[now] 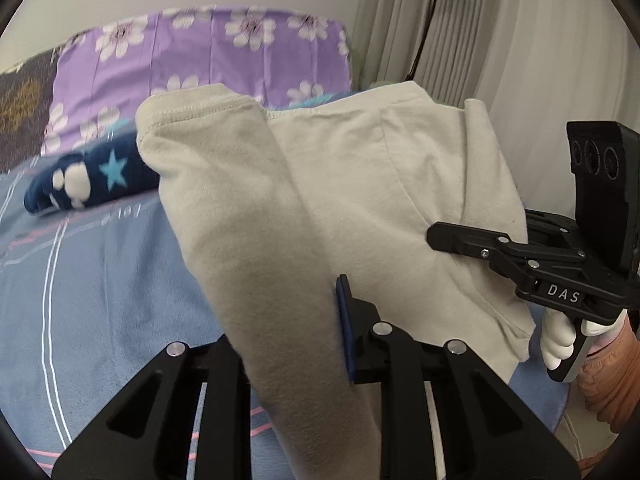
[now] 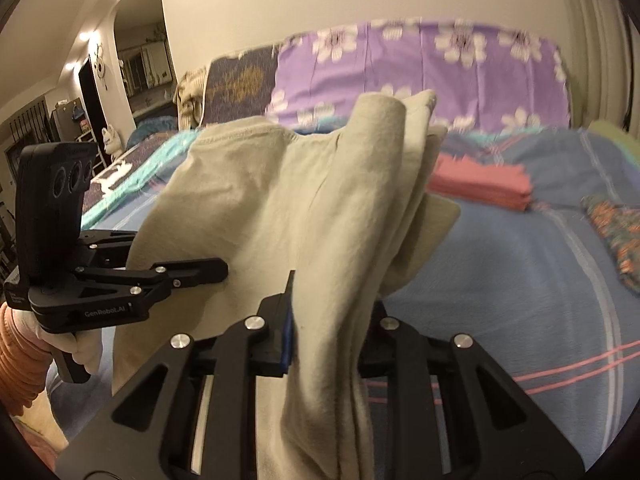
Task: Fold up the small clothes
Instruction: 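Grasp the shirt end with the left tool while the right tool grasps beside it, then lift the folded shirt with both tools and carry it onto the pink cloth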
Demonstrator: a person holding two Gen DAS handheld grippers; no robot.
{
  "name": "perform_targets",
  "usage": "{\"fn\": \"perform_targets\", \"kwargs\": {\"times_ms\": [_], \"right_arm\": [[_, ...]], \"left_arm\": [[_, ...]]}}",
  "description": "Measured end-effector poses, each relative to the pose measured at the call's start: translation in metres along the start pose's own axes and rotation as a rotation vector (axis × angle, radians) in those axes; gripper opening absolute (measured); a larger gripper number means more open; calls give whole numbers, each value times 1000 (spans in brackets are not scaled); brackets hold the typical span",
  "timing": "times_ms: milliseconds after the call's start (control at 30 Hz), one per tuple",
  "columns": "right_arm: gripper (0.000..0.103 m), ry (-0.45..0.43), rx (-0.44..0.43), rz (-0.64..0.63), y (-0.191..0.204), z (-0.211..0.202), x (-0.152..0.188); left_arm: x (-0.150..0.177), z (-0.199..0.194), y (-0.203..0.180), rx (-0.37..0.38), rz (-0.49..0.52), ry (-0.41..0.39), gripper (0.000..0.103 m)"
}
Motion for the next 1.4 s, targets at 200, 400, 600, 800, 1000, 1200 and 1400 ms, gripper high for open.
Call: {"fn": "perform_targets", "kwargs": {"times_ms": [200,400,600,800,1000,1200,1400], "right_arm": [[21,-61,57,-14,-10,-34,-15],[20,-108,111,6,-40,-52,-39],[20,-158,172,26,-80,-55,-69],[19,-183,203,18,-116,-45,-100],[19,-199,225,42,-156,-28,-128],[19,-206,246,69,-189,-6,-156],[18,-212,269,91,-215,17,-178]], "left_arm": [[-25,-12,-26,8,50,-57,21],[-64,1,-41,28,98,-67,21],[-108,27,-52,52,157,-79,21],[-150,59,-63,43,222,-95,22],[-186,90,-64,42,251,-101,21],[-220,126,-62,21,308,-101,21],[-256,158,-57,-23,349,-78,21]]}}
Point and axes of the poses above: each gripper's, at about its wrist camera, not at the fingertips, and z roughly the way its jaws point, y to its left, x to its underside, the point moved 6 cm from there along z, roughly the way its jaws point, and after that the axes turned 3 degrees about -x, right-handed, at the moved point
